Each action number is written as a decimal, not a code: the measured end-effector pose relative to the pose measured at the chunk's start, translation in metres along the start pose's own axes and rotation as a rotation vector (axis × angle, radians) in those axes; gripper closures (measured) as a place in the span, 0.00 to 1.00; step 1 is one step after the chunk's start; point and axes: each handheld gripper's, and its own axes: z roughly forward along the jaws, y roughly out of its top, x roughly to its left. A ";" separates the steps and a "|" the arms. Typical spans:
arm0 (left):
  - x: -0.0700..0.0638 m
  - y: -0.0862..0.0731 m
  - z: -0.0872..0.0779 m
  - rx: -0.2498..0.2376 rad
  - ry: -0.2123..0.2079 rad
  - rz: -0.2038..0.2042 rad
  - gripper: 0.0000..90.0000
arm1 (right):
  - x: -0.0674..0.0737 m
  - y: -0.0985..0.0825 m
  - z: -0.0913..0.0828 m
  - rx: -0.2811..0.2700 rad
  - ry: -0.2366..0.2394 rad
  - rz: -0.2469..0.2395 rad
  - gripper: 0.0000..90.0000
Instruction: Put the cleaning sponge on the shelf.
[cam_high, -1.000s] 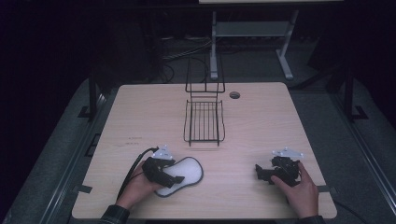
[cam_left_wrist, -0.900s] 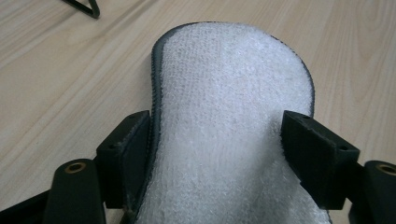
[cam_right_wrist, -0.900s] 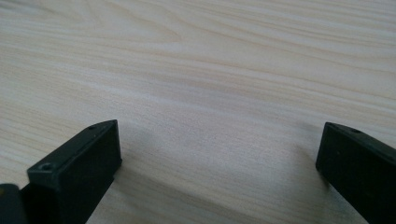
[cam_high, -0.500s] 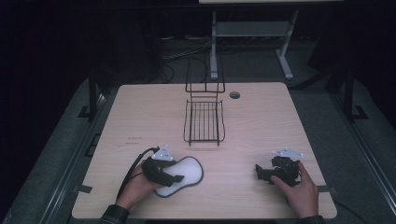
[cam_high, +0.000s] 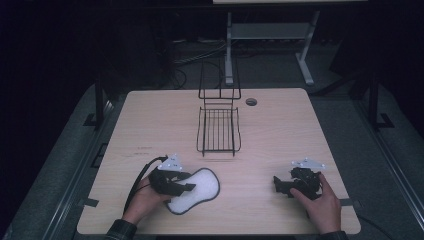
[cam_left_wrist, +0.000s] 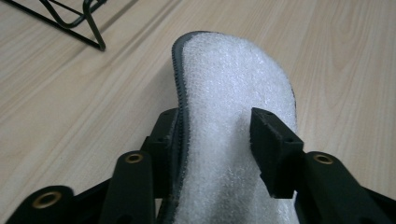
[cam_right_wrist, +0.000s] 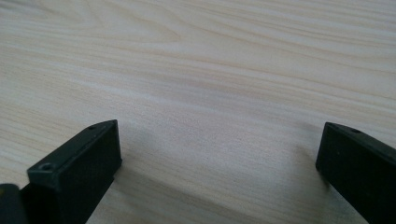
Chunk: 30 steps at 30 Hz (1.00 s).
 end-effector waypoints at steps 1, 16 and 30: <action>0.000 0.000 -0.001 -0.004 -0.003 -0.002 0.63 | 0.000 0.000 0.000 0.000 0.000 0.000 0.00; 0.000 0.007 -0.017 -0.078 -0.067 -0.018 0.83 | 0.000 0.000 0.000 0.000 0.000 0.000 0.00; -0.001 0.013 -0.031 -0.133 -0.115 -0.050 0.93 | 0.000 0.000 0.000 0.000 0.000 0.000 0.00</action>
